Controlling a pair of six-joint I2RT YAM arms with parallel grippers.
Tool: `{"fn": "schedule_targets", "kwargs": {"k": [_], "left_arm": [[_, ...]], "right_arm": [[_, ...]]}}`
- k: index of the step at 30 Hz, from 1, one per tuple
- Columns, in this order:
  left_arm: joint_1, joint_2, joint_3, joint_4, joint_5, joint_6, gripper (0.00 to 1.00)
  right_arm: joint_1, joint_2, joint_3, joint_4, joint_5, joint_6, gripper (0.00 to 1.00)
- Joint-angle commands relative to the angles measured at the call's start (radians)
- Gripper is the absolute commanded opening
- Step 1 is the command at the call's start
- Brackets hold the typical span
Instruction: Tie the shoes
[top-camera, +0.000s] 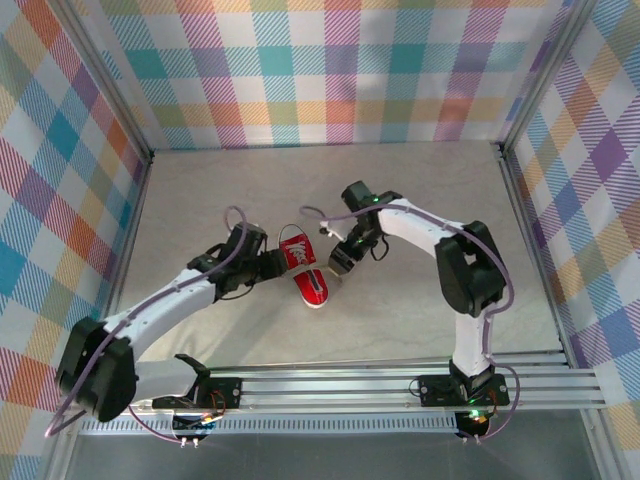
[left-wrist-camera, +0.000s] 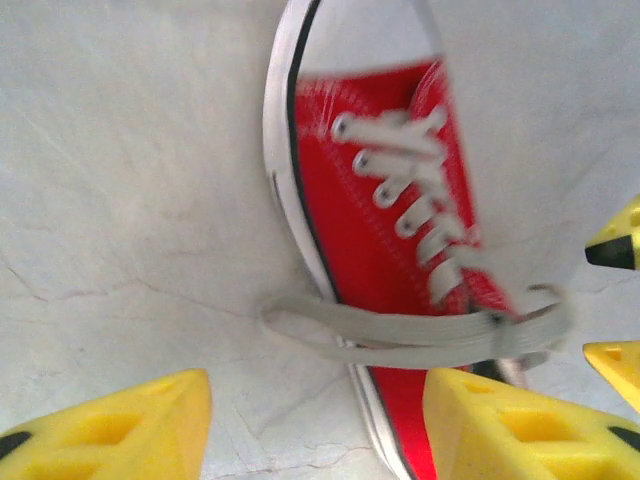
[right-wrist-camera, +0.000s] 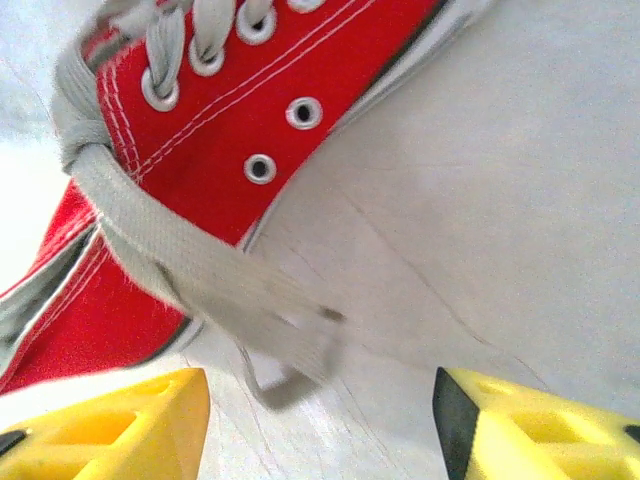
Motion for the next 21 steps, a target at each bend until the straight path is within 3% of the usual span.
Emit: {"fn": "schedule_targets", "kwargs": {"k": [1,10,14,17,21], "left_arm": [[0.048,-0.099,0.080,-0.170,-0.062,0.112,0.60],[0.160,-0.206,0.189,-0.326,-0.218,0.359,0.71],[0.205,-0.253,0.181,-0.298,-0.263,0.440,0.81],[0.244,-0.299,0.119,-0.230,-0.296,0.481,0.99],[0.301,-0.332,-0.026,-0.072,-0.317,0.519,1.00]], "right_arm": [[-0.071,-0.139,-0.025,-0.030,-0.008,0.032,0.62],[-0.131,-0.448,-0.309,0.273,0.144,0.173,0.68],[-0.136,-0.589,-0.443,0.415,0.241,0.210,0.77],[-0.138,-0.668,-0.537,0.513,0.367,0.246,0.89],[-0.171,-0.755,-0.708,0.693,0.533,0.286,0.99]]}}
